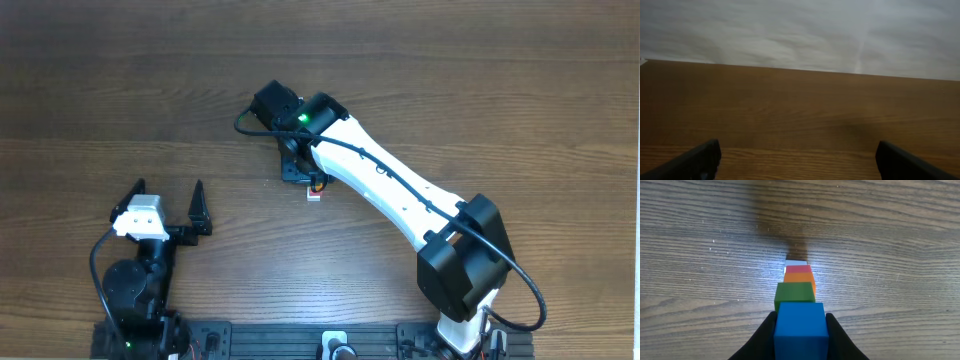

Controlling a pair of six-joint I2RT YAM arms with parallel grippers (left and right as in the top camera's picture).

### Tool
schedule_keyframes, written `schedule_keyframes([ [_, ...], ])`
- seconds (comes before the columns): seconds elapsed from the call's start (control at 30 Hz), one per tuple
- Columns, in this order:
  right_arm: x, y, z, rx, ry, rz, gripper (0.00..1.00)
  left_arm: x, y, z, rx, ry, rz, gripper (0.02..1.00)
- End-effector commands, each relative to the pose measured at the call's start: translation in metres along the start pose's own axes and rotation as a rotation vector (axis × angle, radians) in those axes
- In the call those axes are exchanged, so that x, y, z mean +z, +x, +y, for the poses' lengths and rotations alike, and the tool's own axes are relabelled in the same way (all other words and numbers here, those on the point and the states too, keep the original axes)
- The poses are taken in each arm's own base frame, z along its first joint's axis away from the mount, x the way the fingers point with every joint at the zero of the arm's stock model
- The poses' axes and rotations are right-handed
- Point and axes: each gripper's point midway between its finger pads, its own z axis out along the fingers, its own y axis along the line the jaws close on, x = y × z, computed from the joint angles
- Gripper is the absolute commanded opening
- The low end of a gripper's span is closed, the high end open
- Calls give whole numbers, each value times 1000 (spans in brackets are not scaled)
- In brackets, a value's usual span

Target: Stack Cubes

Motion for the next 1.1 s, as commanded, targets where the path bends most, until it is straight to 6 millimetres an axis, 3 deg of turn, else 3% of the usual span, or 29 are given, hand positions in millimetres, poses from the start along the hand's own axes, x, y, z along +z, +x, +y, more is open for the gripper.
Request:
schedule_keyframes([
  [0.03,1,-4,3,17,-11,0,12,0,2,2,18,-12,2,1000],
  [0.8,11,-2,5,15,-1,24,23,0,2,2,18,-12,2,1000],
  [1.1,11,-2,5,15,-1,24,465,0,2,2,18,-12,2,1000],
])
